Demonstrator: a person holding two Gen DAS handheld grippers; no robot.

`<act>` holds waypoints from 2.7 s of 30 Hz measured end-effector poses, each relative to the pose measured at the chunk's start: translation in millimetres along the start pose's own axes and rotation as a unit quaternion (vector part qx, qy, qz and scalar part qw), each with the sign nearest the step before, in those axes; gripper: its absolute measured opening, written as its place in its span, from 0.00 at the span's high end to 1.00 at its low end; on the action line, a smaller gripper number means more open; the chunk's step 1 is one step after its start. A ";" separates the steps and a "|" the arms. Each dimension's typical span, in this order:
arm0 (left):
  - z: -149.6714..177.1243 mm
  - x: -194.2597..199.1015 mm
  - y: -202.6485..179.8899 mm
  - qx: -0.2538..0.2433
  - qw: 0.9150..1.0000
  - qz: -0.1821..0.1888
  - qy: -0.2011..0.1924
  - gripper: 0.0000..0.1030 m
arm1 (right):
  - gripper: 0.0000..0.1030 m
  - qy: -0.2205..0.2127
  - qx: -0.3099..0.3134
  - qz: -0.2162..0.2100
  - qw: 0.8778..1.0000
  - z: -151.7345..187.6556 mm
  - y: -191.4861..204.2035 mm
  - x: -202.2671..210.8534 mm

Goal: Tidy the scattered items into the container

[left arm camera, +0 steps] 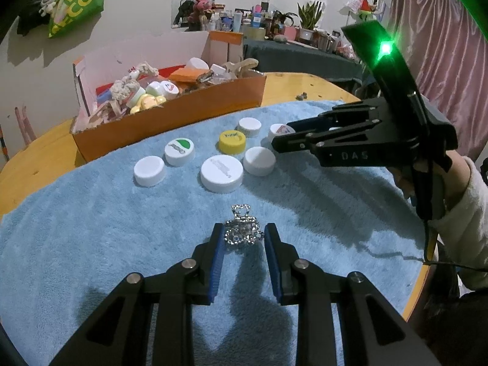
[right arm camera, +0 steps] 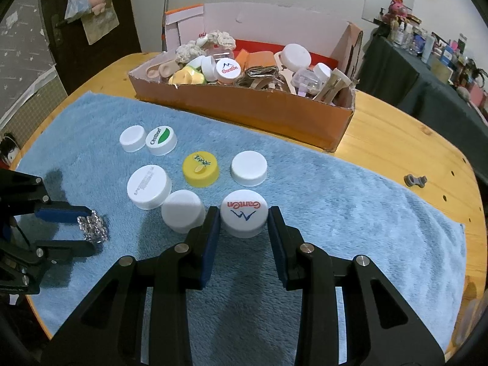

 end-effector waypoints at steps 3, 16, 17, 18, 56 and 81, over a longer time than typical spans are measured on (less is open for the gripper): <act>-3.9 5.1 1.5 0.002 1.000 -0.001 -0.006 0.73 | 0.70 -0.003 -0.002 0.001 1.000 -1.2 -0.9 2.2; -26.4 32.8 8.8 0.006 0.999 -0.015 -0.034 0.73 | 0.70 -0.020 -0.018 0.004 1.000 -17.1 -10.9 18.3; -30.2 35.8 10.2 0.007 0.999 -0.017 -0.038 0.73 | 0.70 -0.021 -0.019 0.005 1.000 -19.2 -12.2 19.9; -33.2 37.9 11.0 0.009 0.999 -0.018 -0.042 0.73 | 0.70 -0.023 -0.020 0.006 1.000 -21.2 -13.3 21.5; -152.3 38.4 94.6 0.058 0.989 -0.097 -0.090 0.73 | 0.70 -0.041 -0.019 0.026 0.999 -125.3 -31.3 0.5; -151.6 -19.6 132.4 0.087 0.986 -0.126 -0.065 0.73 | 0.70 0.011 -0.042 0.081 0.996 -133.5 -52.4 -55.0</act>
Point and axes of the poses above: each gripper's, at about its wrist camera, not at the fingertips, and x roughly against the way its jaws point, y to its left, z to its underside, the point moved 8 cm from there along -x, roughly the way its jaws point, and after that the axes turned 10 degrees about z, right-handed, at the moved point
